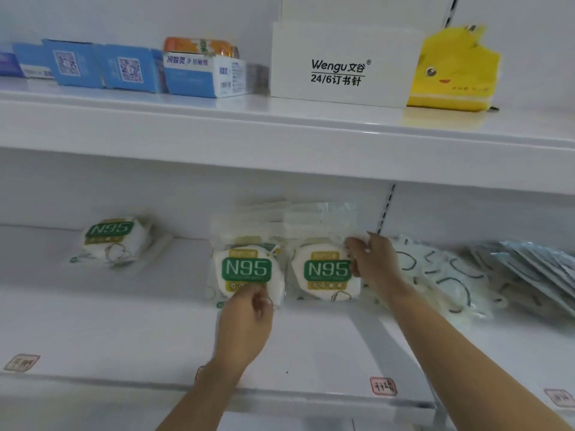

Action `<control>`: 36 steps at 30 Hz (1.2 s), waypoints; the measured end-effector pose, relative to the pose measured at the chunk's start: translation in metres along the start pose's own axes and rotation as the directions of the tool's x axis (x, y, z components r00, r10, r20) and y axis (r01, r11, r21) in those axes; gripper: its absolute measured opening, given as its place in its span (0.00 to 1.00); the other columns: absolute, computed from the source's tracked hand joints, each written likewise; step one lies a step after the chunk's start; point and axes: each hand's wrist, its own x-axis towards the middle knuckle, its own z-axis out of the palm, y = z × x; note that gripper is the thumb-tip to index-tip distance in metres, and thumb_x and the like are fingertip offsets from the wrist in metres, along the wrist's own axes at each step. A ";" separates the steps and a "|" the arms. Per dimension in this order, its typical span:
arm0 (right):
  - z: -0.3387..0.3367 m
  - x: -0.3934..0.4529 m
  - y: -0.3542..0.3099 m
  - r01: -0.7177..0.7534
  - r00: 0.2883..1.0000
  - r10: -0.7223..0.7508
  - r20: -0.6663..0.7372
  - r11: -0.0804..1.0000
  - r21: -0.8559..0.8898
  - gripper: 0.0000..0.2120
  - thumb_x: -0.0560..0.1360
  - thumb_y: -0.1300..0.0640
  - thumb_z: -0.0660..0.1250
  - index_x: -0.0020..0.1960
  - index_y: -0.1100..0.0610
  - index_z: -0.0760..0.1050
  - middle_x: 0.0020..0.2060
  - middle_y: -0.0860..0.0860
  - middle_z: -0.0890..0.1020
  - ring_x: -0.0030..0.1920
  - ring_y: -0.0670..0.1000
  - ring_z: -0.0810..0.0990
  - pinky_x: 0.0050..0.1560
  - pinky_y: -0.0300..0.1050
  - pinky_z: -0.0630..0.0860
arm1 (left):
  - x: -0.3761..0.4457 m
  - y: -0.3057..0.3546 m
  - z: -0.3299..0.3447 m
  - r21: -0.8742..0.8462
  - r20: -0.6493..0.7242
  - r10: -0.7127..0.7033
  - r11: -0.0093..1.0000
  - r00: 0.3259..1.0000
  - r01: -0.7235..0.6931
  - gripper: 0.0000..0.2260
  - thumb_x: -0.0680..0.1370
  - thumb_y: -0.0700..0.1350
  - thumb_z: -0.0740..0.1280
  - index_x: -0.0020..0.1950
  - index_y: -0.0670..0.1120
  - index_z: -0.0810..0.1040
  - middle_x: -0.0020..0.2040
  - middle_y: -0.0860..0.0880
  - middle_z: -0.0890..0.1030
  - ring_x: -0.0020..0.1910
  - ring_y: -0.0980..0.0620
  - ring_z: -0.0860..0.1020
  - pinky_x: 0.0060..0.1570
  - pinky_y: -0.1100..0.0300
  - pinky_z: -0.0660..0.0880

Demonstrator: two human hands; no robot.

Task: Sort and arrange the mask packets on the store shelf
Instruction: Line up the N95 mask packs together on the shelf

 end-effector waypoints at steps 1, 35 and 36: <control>0.003 -0.002 0.001 -0.001 1.000 0.002 -0.010 0.999 0.042 0.05 0.80 0.56 0.67 0.45 0.49 0.75 0.35 0.51 0.82 0.32 0.55 0.84 0.40 0.57 0.85 | 0.000 -0.001 0.000 0.015 0.035 0.024 1.000 0.999 -0.024 0.04 0.76 0.44 0.69 0.45 0.53 0.76 0.38 0.57 0.79 0.39 0.58 0.78 0.41 0.55 0.79; 0.283 -0.142 -0.076 0.135 0.973 -0.129 0.191 0.991 -0.018 0.07 0.72 0.59 0.68 0.42 0.47 0.77 0.33 0.41 0.82 0.32 0.42 0.79 0.32 0.36 0.71 | 0.084 -0.163 -0.219 -0.200 -0.259 -0.267 0.955 0.928 0.219 0.08 0.77 0.40 0.68 0.41 0.51 0.80 0.38 0.53 0.83 0.40 0.48 0.82 0.42 0.54 0.78; 0.285 -0.144 -0.079 0.123 0.973 -0.105 0.205 0.989 -0.080 0.05 0.71 0.57 0.68 0.41 0.47 0.77 0.32 0.41 0.82 0.33 0.42 0.79 0.32 0.34 0.71 | 0.091 -0.172 -0.226 -0.189 -0.332 -0.274 0.957 0.903 0.221 0.07 0.77 0.40 0.68 0.43 0.51 0.79 0.40 0.52 0.83 0.42 0.45 0.82 0.43 0.53 0.78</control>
